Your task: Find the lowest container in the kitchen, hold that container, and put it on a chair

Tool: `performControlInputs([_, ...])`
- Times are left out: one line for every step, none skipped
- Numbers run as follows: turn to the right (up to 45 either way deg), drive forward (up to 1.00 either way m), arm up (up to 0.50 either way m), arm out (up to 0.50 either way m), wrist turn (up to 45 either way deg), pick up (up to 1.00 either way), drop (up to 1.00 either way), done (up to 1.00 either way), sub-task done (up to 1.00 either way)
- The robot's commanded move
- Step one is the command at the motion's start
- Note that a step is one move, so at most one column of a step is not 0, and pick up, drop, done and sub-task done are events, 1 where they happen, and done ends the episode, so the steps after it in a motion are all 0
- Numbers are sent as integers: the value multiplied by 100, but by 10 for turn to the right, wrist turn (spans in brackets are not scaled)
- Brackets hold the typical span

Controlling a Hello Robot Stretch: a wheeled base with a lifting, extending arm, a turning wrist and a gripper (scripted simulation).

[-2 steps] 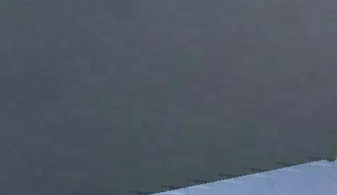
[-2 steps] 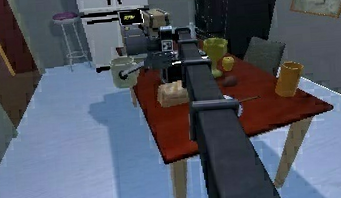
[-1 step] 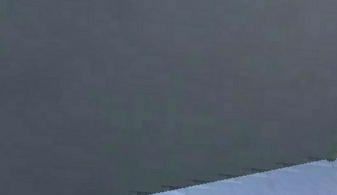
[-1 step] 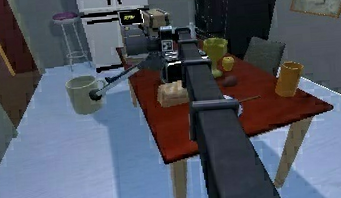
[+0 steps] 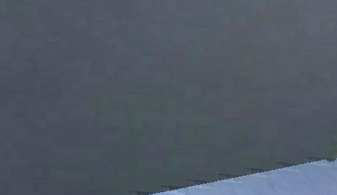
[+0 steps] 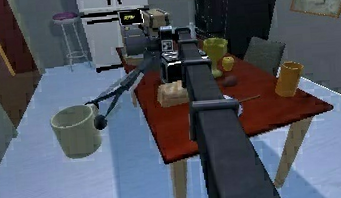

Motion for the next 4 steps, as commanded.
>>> performControlInputs([0,0,0,0,-90,0,0,0,0])
performControlInputs([0,0,0,-46,0,0,0,0,0])
performControlInputs([270,0,0,0,0,0,0,0,0])
performControlInputs([0,60,0,0,0,0,0,0,0])
